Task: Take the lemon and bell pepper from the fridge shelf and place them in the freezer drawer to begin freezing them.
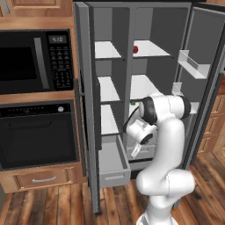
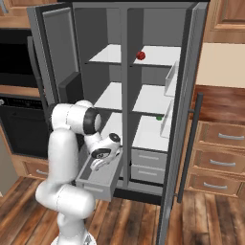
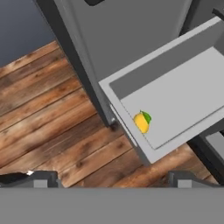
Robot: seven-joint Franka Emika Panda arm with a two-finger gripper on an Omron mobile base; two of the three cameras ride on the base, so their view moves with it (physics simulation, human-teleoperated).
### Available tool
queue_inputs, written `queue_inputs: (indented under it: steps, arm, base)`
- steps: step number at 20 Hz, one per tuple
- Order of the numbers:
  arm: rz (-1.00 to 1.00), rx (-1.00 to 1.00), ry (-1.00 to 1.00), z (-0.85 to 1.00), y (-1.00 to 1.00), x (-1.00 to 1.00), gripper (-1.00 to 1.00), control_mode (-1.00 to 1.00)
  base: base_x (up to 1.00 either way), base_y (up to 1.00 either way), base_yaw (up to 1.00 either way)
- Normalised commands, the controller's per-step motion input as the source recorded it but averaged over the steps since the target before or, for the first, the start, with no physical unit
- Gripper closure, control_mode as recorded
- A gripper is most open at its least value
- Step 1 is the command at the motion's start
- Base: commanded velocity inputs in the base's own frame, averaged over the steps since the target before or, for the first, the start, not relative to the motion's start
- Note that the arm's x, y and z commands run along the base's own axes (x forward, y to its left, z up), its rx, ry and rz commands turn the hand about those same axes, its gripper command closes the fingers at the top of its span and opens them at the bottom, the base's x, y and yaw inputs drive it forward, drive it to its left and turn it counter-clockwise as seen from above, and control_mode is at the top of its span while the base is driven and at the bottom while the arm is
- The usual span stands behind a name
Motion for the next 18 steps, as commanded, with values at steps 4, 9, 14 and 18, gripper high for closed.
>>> queue_inputs:
  steps: [4, 9, 14, 18]
  arm:
    - [-0.04, 0.01, -0.04, 1.0, -0.2, 0.0, -1.0, -1.0]
    - [-0.03, 0.02, -0.05, 1.0, -0.29, 0.0, -1.0, -1.0]
    - [-0.02, 0.01, -0.04, 1.0, -0.25, -0.07, -1.0, -1.0]
    - [-0.09, 0.02, -0.04, 1.0, -0.03, -0.32, -1.0, -1.0]
  base:
    - [0.0, 0.0, 0.0]
    - [0.0, 0.0, 0.0]
    - [0.0, 0.0, 0.0]
    - [0.0, 0.0, 0.0]
